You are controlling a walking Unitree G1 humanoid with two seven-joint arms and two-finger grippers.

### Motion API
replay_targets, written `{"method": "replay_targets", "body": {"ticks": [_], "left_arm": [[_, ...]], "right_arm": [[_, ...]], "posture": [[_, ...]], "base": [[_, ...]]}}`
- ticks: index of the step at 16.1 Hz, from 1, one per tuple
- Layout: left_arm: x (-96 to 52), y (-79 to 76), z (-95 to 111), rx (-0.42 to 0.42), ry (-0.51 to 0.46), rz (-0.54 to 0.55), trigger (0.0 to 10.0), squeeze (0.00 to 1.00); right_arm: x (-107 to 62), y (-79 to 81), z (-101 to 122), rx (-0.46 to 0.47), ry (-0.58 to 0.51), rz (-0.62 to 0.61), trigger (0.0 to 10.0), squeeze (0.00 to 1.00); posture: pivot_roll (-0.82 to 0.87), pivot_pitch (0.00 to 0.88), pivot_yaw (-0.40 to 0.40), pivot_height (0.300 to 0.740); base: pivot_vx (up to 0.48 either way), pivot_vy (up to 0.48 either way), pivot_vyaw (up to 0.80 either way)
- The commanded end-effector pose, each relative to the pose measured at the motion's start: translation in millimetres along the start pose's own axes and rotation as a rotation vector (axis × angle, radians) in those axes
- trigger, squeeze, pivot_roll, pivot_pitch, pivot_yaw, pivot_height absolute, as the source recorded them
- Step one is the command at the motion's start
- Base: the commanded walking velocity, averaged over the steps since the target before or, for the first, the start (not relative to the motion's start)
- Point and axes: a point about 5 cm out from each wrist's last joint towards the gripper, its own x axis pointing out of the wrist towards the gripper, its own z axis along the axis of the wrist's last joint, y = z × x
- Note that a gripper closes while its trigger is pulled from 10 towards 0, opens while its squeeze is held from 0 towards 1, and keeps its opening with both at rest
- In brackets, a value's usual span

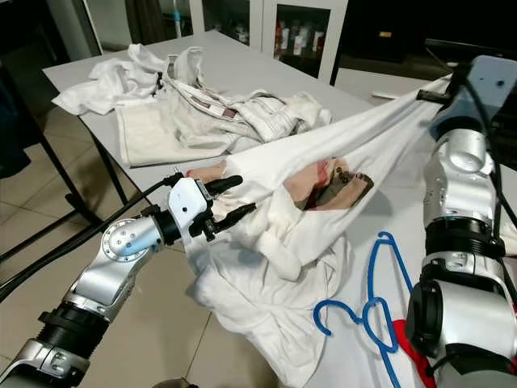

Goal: Hang hanger

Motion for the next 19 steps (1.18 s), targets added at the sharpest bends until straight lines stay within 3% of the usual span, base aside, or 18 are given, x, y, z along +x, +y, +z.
{"method": "replay_targets", "body": {"ticks": [1, 4, 6, 7, 8, 9, 10, 11, 14, 15, 16, 18, 19], "left_arm": [[2.1, -1.7, 0.9, 0.010, 0.001, -0.021, 10.0, 0.00], [7.4, -2.3, 3.7, 0.013, -0.010, -0.034, 10.0, 0.00], [7.3, -2.3, 3.7, 0.014, -0.010, -0.034, 10.0, 0.00], [6.9, -2.5, 3.7, 0.015, -0.010, -0.033, 10.0, 0.00], [5.9, -2.7, 3.5, 0.014, -0.009, -0.028, 10.0, 0.00], [4.5, -2.7, 3.4, 0.013, -0.008, -0.023, 10.0, 0.00], [3.5, -2.7, 3.3, 0.013, -0.008, -0.020, 10.0, 0.00], [0.1, -1.0, 2.0, 0.025, 0.003, -0.017, 10.0, 0.00], [-5.9, 8.7, -0.3, 0.027, 0.022, 0.023, 10.0, 0.00], [-10.2, 17.4, -1.5, 0.029, 0.033, 0.050, 10.0, 0.00], [-12.3, 21.6, -1.8, 0.029, 0.038, 0.060, 10.0, 0.00], [-13.2, 22.7, -2.1, 0.031, 0.040, 0.063, 10.0, 0.00], [-13.5, 22.9, -2.2, 0.031, 0.041, 0.067, 10.0, 0.00]], "right_arm": [[3.0, 0.2, 27.0, 0.023, -0.123, 0.006, 0.0, 0.00], [8.2, -3.3, 60.2, 0.050, -0.244, -0.034, 0.0, 0.00], [10.6, -5.8, 58.6, 0.011, -0.225, -0.030, 0.0, 0.00], [11.1, -4.3, 45.3, -0.017, -0.144, -0.004, 0.0, 0.00], [7.3, 7.4, 23.7, -0.056, -0.026, 0.094, 4.6, 0.00], [-3.5, 23.7, -2.6, -0.090, 0.099, 0.232, 10.0, 0.00], [-14.9, 33.8, -22.1, -0.114, 0.185, 0.329, 10.0, 0.05], [-31.1, 37.4, -41.8, -0.144, 0.257, 0.400, 10.0, 1.00], [-46.9, 34.9, -54.8, -0.166, 0.305, 0.445, 10.0, 1.00], [-52.0, 23.9, -58.7, -0.162, 0.328, 0.411, 10.0, 0.90], [-55.5, 15.4, -60.7, -0.156, 0.347, 0.385, 10.0, 0.00], [-62.4, 14.6, -60.2, -0.143, 0.358, 0.400, 10.0, 0.00], [-73.0, 20.5, -59.1, -0.126, 0.369, 0.472, 10.0, 0.00]], "posture": [[-0.01, 0.000, 0.019, 0.723], [-0.01, 0.000, 0.022, 0.723], [-0.01, 0.000, 0.021, 0.723], [0.00, 0.000, 0.016, 0.723], [0.00, 0.000, 0.011, 0.723], [0.00, 0.000, 0.007, 0.723], [0.01, 0.000, 0.006, 0.723], [0.01, 0.000, 0.006, 0.723], [0.01, 0.001, 0.008, 0.723], [0.00, 0.000, 0.009, 0.723], [0.00, 0.000, 0.009, 0.723], [0.00, 0.000, 0.013, 0.723], [0.01, 0.000, 0.015, 0.723]], "base": [[0.000, 0.000, 0.00], [0.000, 0.000, 0.00], [0.000, 0.000, 0.00], [0.000, 0.000, 0.00], [0.000, 0.000, 0.00], [0.000, 0.000, 0.00], [0.000, 0.000, 0.00], [0.000, 0.000, 0.00], [0.000, 0.000, 0.00], [0.000, 0.000, 0.00], [0.000, 0.000, 0.00], [0.000, 0.000, 0.00], [0.000, 0.000, 0.00]]}}
